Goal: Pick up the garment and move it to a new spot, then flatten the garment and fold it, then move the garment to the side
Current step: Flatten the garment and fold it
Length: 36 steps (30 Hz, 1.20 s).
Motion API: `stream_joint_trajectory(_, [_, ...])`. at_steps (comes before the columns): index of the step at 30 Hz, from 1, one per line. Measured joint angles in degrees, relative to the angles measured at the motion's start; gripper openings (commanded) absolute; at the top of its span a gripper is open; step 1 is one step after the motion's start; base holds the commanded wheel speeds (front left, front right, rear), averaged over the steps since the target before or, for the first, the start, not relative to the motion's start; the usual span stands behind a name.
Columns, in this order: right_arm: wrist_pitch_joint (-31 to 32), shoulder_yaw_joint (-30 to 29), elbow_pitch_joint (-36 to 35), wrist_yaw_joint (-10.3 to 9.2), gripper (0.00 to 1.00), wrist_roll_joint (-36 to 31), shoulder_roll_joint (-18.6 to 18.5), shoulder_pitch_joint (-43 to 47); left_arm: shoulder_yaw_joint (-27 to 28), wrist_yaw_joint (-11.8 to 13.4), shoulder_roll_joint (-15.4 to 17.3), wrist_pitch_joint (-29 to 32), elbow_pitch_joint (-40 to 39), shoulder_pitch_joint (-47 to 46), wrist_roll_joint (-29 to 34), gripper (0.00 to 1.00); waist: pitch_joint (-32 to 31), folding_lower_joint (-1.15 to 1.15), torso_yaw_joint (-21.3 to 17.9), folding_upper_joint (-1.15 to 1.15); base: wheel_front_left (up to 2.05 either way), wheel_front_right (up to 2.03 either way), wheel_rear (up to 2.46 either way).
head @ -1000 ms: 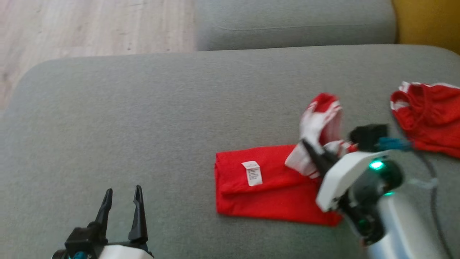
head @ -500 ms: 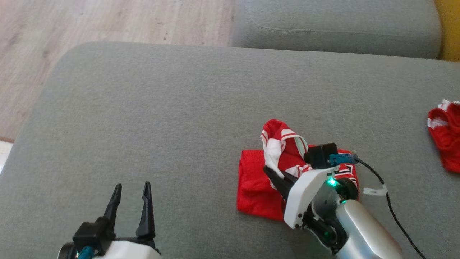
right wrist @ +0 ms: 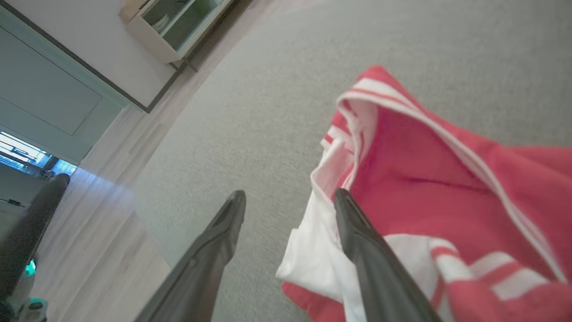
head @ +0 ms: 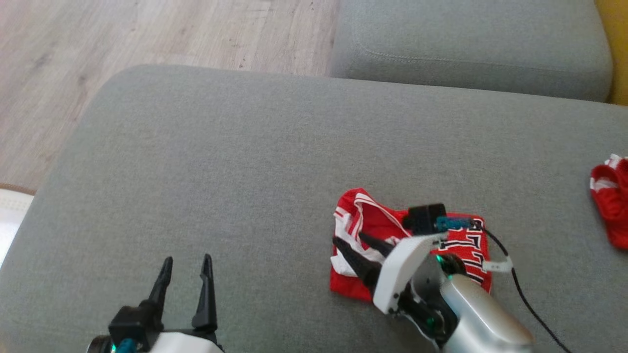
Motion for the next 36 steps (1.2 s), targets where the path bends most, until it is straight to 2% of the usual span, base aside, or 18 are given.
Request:
stream_joint_trajectory(7, [-1.4, 2.1, -3.6, 0.00, 1.00, -0.4, 0.0, -3.6, -0.7, 0.1, -0.2, 0.0, -0.1, 0.1, 0.0, 1.00, -1.0, 0.00, -2.1, 0.00, 0.00, 0.00, 0.00])
stream_joint_trajectory(13, [-2.6, -0.7, -6.5, 0.00, 1.00, -4.9, 0.0, -3.6, -0.7, 0.1, -0.2, 0.0, -0.1, 0.1, 0.0, 1.00, -1.5, 0.00, -3.8, 0.00, 0.00, 0.00, 0.00])
stream_joint_trajectory(20, [-4.9, -11.4, -10.9, 0.00, 1.00, -14.8, 0.0, -2.6, -1.0, 0.2, -0.2, 0.0, -1.0, 0.1, 0.0, 1.00, -1.9, 0.00, -5.3, 0.00, 0.00, 0.00, 0.00])
stream_joint_trajectory(28, [-8.7, -24.2, -17.6, 0.00, 1.00, -25.1, 0.0, 6.1, -1.9, 0.1, -0.2, 0.2, -1.1, 0.1, 0.5, 1.00, -1.9, 0.00, -6.6, 0.00, 0.00, 0.00, 0.00])
stream_joint_trajectory(33, [-12.2, -29.3, -22.3, 0.00, 1.00, -32.3, 0.3, 11.5, -2.4, 0.1, -0.4, 0.2, -1.0, 0.0, 0.5, 1.00, -2.2, 0.00, -7.5, 0.00, 0.00, 0.00, 0.00])
stream_joint_trajectory(36, [-14.4, -31.6, -24.9, 0.00, 1.00, -33.6, 0.7, 14.9, -2.5, 0.0, -0.6, 0.2, -0.5, 0.0, 0.5, 1.00, -2.4, 0.00, -7.9, 0.00, 0.00, 0.00, 0.00])
